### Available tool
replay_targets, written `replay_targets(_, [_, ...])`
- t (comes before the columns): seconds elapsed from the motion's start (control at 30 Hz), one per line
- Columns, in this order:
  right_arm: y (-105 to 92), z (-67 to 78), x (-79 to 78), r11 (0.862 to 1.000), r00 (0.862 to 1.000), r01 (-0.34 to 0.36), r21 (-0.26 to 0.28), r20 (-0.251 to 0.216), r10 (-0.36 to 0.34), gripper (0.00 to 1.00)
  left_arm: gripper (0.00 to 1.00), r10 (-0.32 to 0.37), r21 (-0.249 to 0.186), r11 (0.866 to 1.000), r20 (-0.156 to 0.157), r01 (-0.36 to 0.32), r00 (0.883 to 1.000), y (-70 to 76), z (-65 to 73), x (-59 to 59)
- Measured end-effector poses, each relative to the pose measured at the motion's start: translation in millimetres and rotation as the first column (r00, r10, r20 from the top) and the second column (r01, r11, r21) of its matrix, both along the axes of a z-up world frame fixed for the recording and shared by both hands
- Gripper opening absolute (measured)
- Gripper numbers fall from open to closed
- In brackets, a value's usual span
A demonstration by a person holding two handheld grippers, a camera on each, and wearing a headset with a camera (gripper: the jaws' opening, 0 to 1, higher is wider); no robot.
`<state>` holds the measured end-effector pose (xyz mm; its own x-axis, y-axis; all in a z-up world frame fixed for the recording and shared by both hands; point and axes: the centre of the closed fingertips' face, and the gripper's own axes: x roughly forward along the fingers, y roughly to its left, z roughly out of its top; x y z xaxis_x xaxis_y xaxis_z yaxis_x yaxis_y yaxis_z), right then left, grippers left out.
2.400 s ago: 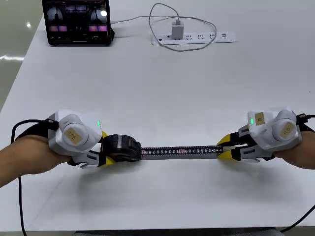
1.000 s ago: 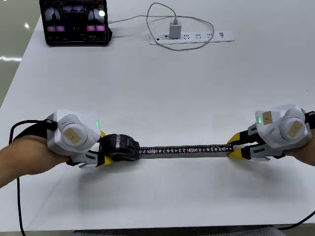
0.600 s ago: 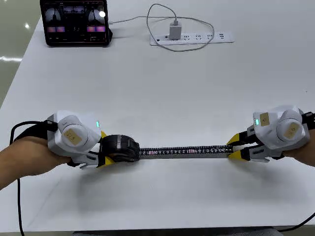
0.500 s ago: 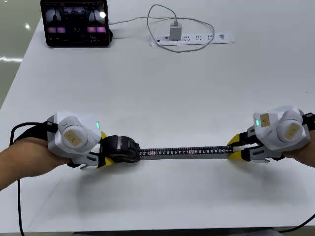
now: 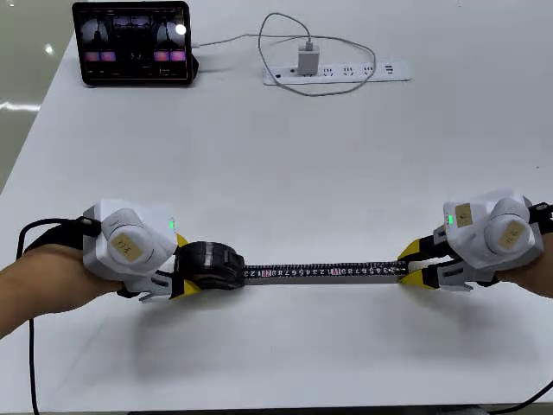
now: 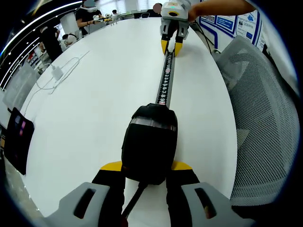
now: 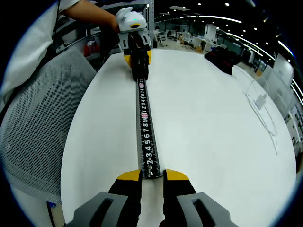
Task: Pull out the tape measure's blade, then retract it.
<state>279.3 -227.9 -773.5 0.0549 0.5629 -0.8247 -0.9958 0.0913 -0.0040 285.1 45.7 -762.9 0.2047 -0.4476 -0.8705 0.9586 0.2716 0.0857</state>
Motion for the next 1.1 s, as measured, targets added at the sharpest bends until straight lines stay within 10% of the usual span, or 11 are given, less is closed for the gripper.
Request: replay_targets(1.1, [2.6,8.3,-0.8,0.995,0.995,0.095,0.016,-0.014,-0.094,0.45,0.65,0.103,-0.072,0.992,0.001,-0.103,0.995,6.7,8.4,-3.5])
